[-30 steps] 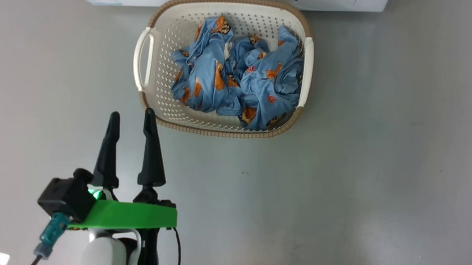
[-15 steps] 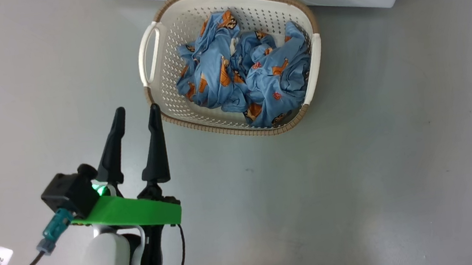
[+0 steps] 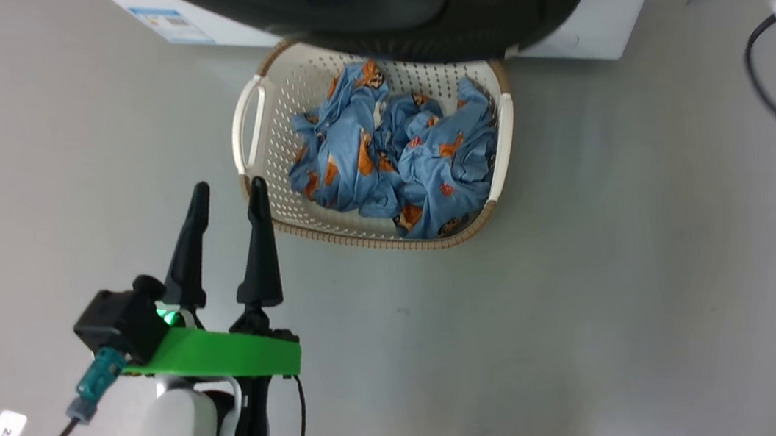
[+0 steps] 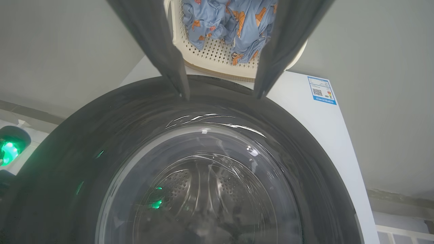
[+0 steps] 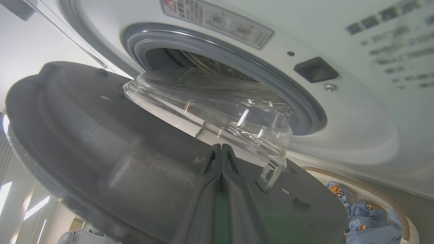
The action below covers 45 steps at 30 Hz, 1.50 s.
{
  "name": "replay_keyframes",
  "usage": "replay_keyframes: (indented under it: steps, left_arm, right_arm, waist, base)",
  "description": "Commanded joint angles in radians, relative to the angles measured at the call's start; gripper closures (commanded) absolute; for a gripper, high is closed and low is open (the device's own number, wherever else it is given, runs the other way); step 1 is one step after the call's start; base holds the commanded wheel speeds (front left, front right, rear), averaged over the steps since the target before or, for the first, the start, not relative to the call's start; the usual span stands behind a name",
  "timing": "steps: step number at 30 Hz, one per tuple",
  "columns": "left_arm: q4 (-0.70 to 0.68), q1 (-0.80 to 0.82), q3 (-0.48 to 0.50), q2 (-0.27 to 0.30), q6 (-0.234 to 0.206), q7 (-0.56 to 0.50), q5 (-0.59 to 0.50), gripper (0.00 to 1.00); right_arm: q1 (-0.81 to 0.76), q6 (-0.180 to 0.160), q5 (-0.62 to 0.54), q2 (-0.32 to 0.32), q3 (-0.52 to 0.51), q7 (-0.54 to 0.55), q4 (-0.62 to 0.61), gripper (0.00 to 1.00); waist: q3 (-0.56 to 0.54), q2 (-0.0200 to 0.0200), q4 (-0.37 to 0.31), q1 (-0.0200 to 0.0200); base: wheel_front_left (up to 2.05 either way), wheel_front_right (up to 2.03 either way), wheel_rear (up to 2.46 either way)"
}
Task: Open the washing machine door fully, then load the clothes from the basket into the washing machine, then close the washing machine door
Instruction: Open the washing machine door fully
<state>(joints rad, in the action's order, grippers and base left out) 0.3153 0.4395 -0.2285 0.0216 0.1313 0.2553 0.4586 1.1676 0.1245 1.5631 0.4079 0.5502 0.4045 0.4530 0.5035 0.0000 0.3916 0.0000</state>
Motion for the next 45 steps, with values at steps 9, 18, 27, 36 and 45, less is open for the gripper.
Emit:
replay_keyframes:
  steps: [9,18,27,36,45]
  left_arm:
    - [-0.026,-0.067,0.025,0.037,-0.001,0.006,-0.026,0.00]
    - [-0.056,-0.116,0.027,0.060,-0.001,0.006,-0.051,0.00]
    - [-0.078,-0.143,0.026,0.066,-0.001,0.006,-0.070,0.00]
    - [-0.076,-0.173,0.028,0.064,-0.001,0.006,-0.077,0.00]
    - [-0.070,-0.195,0.036,0.066,-0.001,0.006,-0.080,0.00]
  right_arm:
    - [-0.099,0.006,0.014,-0.053,0.038,0.023,-0.053,1.00]
    - [-0.156,0.006,0.020,-0.078,0.067,0.046,-0.071,1.00]
    - [-0.210,0.006,0.034,-0.097,0.079,0.074,-0.082,1.00]
    - [-0.279,0.006,0.037,-0.120,0.099,0.098,-0.111,1.00]
    - [-0.335,0.006,0.042,-0.164,0.113,0.120,-0.145,1.00]
  waist:
    - [-0.078,0.0000,-0.005,0.0000]
    - [-0.134,0.0000,-0.005,0.0000]
    - [-0.176,0.0000,0.011,0.0000]
    - [-0.219,0.0000,0.030,0.0000]
    - [-0.252,0.0000,0.052,0.0000]
  base:
    - [0.00,0.00,0.00]
    - [0.00,0.00,0.00]
    - [0.00,0.00,0.00]
    - [0.00,0.00,0.00]
    - [0.00,0.00,0.00]
